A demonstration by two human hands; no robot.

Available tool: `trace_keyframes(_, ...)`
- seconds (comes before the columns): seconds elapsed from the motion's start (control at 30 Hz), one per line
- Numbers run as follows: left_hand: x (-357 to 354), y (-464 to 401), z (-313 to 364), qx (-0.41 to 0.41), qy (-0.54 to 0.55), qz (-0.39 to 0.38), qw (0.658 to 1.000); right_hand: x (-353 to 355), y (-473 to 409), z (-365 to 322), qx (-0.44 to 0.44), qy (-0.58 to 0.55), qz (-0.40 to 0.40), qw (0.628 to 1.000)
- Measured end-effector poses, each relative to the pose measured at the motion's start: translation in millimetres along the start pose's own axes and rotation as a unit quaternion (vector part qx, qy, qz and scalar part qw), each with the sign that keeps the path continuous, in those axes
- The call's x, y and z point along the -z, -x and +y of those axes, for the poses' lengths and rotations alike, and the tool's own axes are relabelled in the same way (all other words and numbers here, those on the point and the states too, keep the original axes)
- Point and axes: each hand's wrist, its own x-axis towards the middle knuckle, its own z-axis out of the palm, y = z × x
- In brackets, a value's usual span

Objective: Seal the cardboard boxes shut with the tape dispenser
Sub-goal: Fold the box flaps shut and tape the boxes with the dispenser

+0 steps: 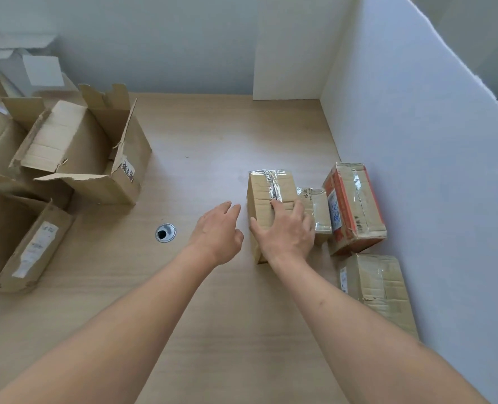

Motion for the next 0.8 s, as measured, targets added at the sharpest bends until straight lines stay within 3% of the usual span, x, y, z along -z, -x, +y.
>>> trace_keyframes(0.27, -12, -24, -19, -0.001, 0.021, 0.002, 1.0, -25, -25, -16, -0.011, 0.035, -0.021, 0.999)
trace_keyframes(0.47, 3, -6, -27, 0.018, 0.018, 0.001, 1.0, -9, -20, -12, 0.024, 0.031, -0.085, 0.996)
trace_keyframes(0.63, 28, 21, -22, 0.019, 0.009, 0.027, 0.999, 26, 8, -15, 0.131, -0.014, -0.042, 0.99)
trace_keyframes(0.8, 49, 72, -16, 0.04, 0.0, 0.05, 0.998, 62, 48, -19, 0.218, -0.051, -0.077, 0.972)
